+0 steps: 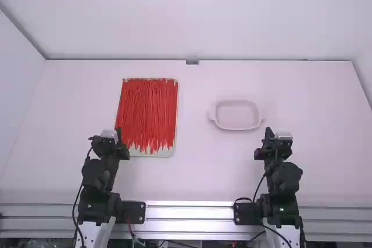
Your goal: Fasten the cable tie
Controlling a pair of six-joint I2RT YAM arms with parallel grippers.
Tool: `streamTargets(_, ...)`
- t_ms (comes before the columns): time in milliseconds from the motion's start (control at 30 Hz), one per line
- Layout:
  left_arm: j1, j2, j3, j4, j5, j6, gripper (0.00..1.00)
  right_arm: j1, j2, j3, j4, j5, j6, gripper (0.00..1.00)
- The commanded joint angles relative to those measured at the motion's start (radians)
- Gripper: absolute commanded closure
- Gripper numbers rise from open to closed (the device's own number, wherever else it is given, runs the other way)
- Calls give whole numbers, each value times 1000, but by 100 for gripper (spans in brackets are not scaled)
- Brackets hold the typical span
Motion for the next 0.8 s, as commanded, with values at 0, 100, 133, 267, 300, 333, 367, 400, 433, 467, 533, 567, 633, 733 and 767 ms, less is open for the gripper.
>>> streamTargets(0,0,0,0,0,0,0,100,0,0,0,0,0,-1,100)
streamTargets(100,0,4,2,0,1,0,99,0,4,2,2,0,-1,99)
streamTargets(133,0,5,3,0,1,0,99,0,5,2,2,-1,-1,99)
streamTargets(267,-1,27,17,-1,6,-1,97,3,29,13,8,-3,-2,97)
streamTargets(300,-1,29,18,-2,6,-1,96,3,31,14,9,-3,-2,96)
streamTargets(333,-1,42,26,-3,9,-1,95,5,46,20,11,-4,-4,95)
streamTargets(367,-2,49,30,-4,10,-1,95,7,54,24,13,-4,-4,95)
streamTargets(400,-2,58,34,-4,11,-1,94,9,64,28,14,-5,-5,94)
streamTargets(433,-3,73,42,-6,14,-1,93,12,82,37,16,-6,-7,93)
streamTargets(467,-3,86,49,-7,16,-1,92,15,99,45,17,-7,-8,92)
streamTargets(533,-4,112,61,-8,20,-2,89,20,131,61,17,-8,-10,89)
streamTargets(567,-4,129,69,-10,22,-2,88,24,152,72,17,-8,-11,88)
streamTargets(633,-5,172,89,-13,29,-3,85,33,207,100,14,-7,-14,85)
streamTargets(733,-6,219,112,-16,36,-3,81,45,267,131,12,-9,-17,81)
streamTargets(767,-7,236,121,-17,38,-4,80,50,289,142,12,-10,-18,80)
